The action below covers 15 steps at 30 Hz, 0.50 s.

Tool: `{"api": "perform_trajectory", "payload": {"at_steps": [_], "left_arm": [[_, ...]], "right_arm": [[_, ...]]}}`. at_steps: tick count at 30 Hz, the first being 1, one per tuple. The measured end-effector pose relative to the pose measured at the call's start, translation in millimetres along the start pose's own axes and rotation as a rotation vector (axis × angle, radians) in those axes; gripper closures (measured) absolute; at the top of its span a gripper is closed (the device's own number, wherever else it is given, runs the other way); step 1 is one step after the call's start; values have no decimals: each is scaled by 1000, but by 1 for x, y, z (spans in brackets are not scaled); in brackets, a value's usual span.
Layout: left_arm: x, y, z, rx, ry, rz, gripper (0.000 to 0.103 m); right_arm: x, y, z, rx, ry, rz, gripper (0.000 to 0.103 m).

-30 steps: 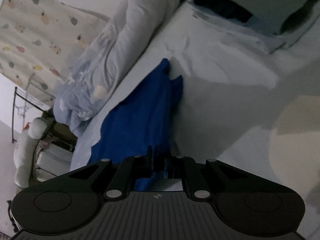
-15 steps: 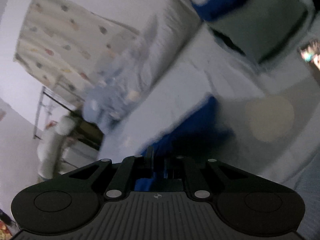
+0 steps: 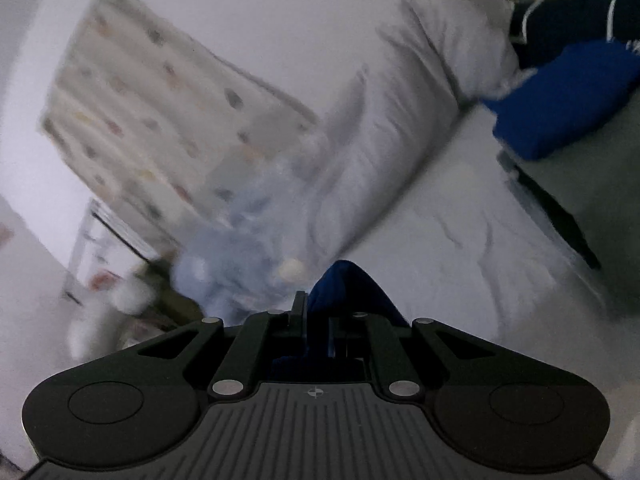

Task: Fold clothes

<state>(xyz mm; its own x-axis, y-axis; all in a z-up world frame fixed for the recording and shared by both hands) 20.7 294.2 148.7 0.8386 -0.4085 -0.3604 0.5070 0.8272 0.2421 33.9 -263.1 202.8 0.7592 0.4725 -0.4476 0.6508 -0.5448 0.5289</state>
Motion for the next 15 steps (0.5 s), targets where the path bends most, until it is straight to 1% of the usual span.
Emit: {"api": "perform_trajectory", "payload": {"at_steps": [2,4,6,7,8,9,10,11,12,13,14,15], "left_arm": [[50,19,-22,7,67,-13,98],[100,38,-45,14,135,-26,98],[149,58,-67,21,202,-38,98],[162,58,-74,12,221,-54,98],[181,62,-83,16,242,-83,98],[177,55,-92,26,270,-94,97],[183,55,-97,47,275,-109,97],[190,54,-101,68,279,-124,93],[187,51,-101,93,262,-133,87],[185,49,-102,122,246,-144,83],[184,48,-105,138,231,-169,78],[182,47,-109,154,215,-194,68]], "right_arm": [[54,10,20,-12,-52,-52,93],[113,18,48,-20,-115,-116,93],[166,18,73,-46,-184,-187,92],[192,17,87,-57,-227,-214,92],[212,16,98,-70,-252,-235,92],[227,16,108,-60,-269,-258,92],[241,16,119,-49,-286,-281,88],[253,16,128,-42,-301,-299,86],[256,19,132,-45,-308,-296,82],[259,22,136,-47,-315,-294,71],[261,25,139,-50,-321,-290,52],[256,29,140,-56,-324,-279,44]]}}
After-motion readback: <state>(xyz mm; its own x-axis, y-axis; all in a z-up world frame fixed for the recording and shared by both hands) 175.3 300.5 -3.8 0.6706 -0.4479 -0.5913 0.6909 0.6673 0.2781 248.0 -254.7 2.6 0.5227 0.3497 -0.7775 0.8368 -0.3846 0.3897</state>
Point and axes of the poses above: each gripper's, at about its wrist camera, not at the fingertips, and x roughly the way its jaws point, z to its right, y to its top, the point moved 8 cm from there along x, roughly the way its jaws point, and after that the axes turned 6 degrees about -z, right-handed, at the moved point
